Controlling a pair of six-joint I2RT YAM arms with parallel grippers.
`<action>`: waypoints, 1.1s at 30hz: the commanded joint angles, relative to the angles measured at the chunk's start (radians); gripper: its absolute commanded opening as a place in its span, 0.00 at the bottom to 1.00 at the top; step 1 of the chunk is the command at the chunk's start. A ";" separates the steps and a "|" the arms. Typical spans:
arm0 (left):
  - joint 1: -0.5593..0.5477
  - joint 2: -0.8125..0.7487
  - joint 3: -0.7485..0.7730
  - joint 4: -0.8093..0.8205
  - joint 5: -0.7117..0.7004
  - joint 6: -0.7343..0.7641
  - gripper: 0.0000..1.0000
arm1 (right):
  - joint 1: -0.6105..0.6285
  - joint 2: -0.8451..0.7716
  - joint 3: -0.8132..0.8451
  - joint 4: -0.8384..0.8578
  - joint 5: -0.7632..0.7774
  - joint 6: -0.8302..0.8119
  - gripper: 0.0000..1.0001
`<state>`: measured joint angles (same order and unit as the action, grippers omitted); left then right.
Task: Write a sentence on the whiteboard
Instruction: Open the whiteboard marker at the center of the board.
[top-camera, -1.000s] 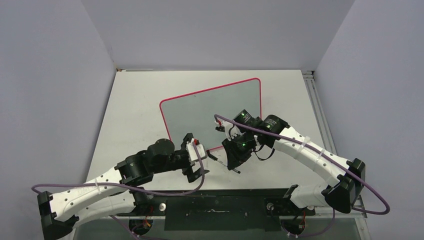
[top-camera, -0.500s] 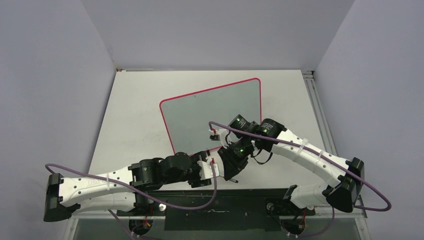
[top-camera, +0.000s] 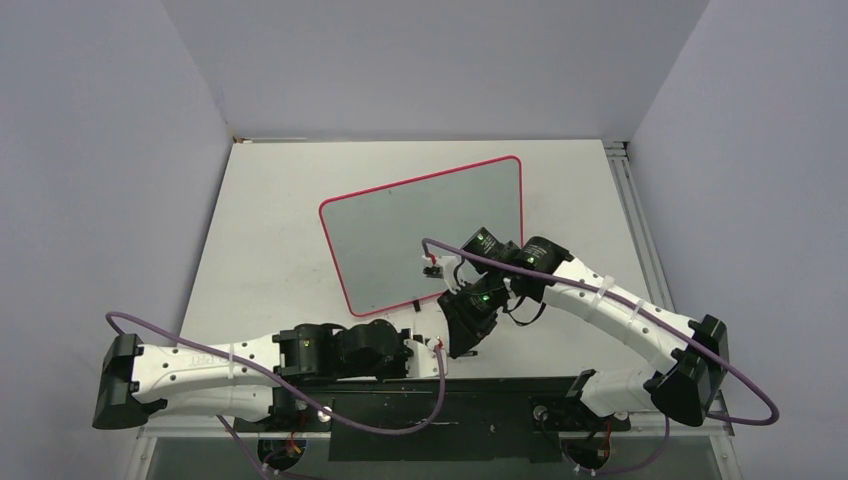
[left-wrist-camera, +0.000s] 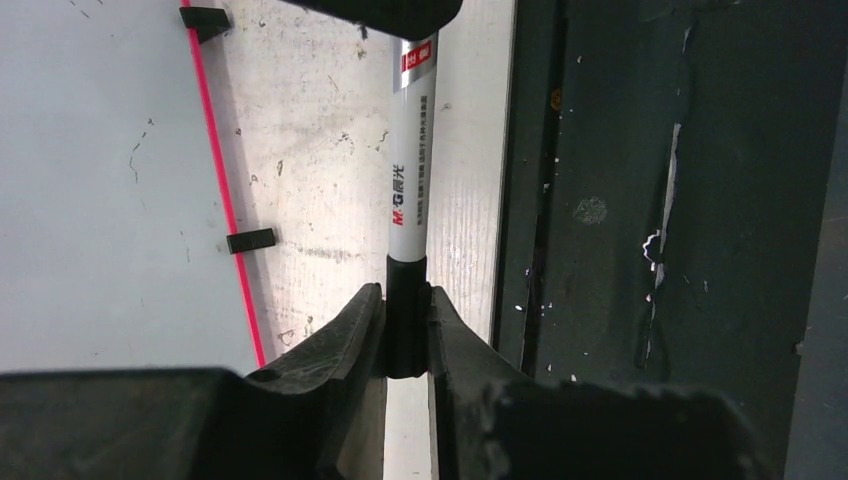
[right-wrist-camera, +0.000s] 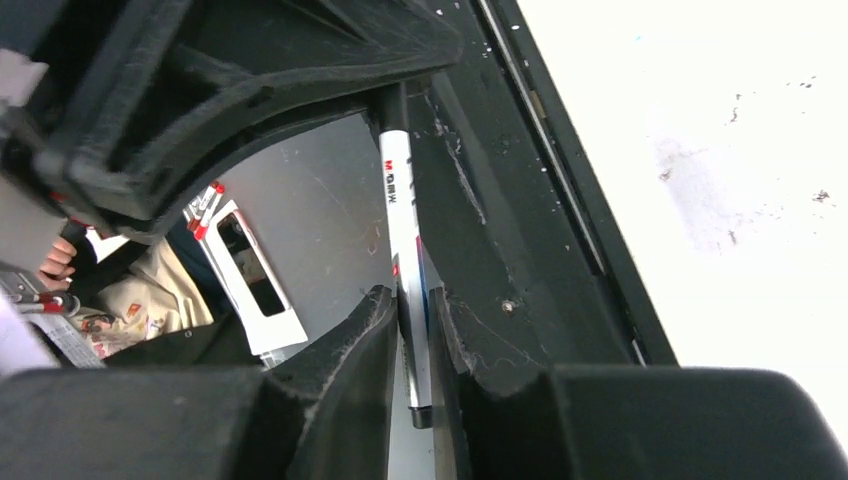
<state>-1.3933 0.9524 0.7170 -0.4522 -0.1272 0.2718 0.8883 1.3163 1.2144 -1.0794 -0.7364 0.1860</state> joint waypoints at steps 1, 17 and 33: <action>0.008 -0.017 0.042 0.048 -0.051 -0.052 0.00 | -0.050 -0.032 -0.066 0.071 -0.041 -0.001 0.29; 0.238 -0.047 0.059 0.047 0.247 -0.100 0.00 | -0.058 -0.278 -0.292 0.517 0.126 0.298 0.96; 0.246 -0.025 0.058 0.050 0.292 -0.110 0.00 | -0.052 -0.304 -0.411 0.764 0.017 0.422 0.55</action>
<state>-1.1584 0.9245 0.7250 -0.4488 0.1326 0.1730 0.8284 1.0306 0.8009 -0.4038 -0.6857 0.5842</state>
